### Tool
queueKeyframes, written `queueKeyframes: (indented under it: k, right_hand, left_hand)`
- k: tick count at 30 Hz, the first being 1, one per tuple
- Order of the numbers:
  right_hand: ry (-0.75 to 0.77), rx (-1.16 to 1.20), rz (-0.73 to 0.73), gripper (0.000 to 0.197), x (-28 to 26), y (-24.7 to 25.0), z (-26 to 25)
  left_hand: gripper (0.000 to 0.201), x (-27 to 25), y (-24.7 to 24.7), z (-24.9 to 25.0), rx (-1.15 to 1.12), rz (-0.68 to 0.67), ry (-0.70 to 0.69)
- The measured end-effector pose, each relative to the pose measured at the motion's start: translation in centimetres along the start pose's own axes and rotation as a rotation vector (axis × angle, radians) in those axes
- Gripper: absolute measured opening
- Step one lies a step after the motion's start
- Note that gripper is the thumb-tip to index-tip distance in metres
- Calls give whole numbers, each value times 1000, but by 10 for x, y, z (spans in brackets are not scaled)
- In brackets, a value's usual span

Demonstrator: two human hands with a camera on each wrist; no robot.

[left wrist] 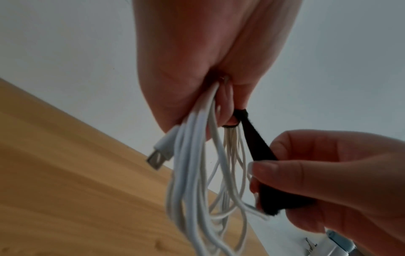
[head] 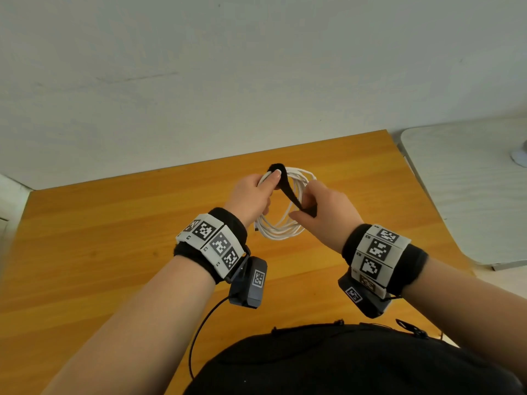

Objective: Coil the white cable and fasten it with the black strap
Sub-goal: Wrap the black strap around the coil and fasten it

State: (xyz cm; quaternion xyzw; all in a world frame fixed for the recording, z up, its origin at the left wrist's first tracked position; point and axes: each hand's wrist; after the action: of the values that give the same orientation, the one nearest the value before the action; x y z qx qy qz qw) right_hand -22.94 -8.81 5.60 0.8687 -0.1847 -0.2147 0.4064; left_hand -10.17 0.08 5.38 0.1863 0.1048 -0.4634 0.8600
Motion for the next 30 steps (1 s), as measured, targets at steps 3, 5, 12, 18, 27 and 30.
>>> queueKeyframes:
  k: [3,5,12,18,27,30]
  right_hand:
    - [-9,61,59,28,3,0,2]
    - [6,121,81,24,3,-1,4]
    - [-60,544,128,14,1,-1,9]
    - [-412,971,99,13,4,0,20]
    - [-404,821,-121,7,11,-5,24]
    - [-330,451,-4,16,12,-1,25]
  left_hand:
    - [33,3,1,-3,-6,51,-3]
    - [34,6,3,-7,-32,67,19]
    - [32,11,11,-16,-118,138,45]
    - [31,11,17,-16,-432,199,65]
    - [40,6,11,-7,-122,74,-50]
    - [39,2,15,-1,99,61,-112]
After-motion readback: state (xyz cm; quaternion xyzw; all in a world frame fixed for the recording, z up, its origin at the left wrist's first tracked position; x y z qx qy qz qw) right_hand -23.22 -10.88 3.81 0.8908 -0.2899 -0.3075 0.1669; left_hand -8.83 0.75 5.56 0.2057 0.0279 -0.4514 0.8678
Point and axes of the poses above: each hand's wrist, its own x-axis towards the middle knuckle, its own y-axis out of the back of the hand, z = x × y, and after that the axes turned 6 degrees about -z, right-handed
